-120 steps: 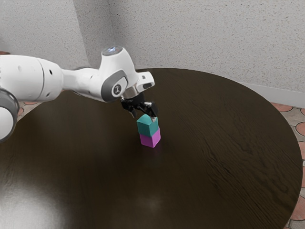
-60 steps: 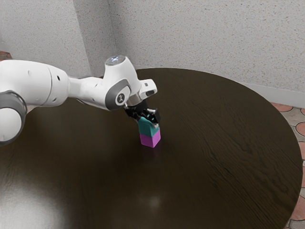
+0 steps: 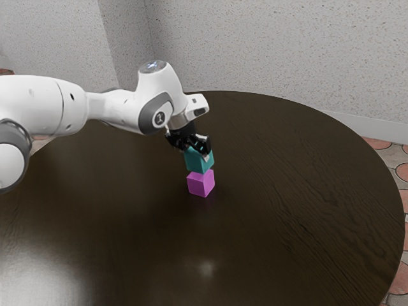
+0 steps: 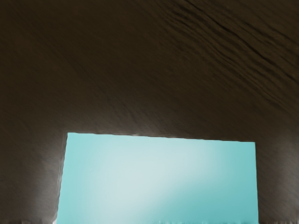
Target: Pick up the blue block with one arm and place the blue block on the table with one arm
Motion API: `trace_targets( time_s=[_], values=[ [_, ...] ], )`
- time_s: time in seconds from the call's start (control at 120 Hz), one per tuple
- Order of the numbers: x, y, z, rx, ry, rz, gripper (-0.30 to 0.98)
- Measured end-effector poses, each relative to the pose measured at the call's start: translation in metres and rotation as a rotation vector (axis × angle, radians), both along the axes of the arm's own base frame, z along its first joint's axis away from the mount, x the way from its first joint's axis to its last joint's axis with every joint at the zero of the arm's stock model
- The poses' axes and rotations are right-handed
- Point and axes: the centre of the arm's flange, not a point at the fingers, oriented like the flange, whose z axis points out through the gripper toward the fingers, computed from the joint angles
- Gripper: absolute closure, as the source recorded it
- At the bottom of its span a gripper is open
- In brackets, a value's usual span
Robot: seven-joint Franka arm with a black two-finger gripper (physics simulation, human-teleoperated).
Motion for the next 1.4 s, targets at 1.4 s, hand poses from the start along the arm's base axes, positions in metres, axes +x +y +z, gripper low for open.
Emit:
trace_targets(
  time_s=[1.4],
  values=[
    [-0.013,-0.08,0.076,-0.033,0.015,-0.015,0.01]
  ],
)
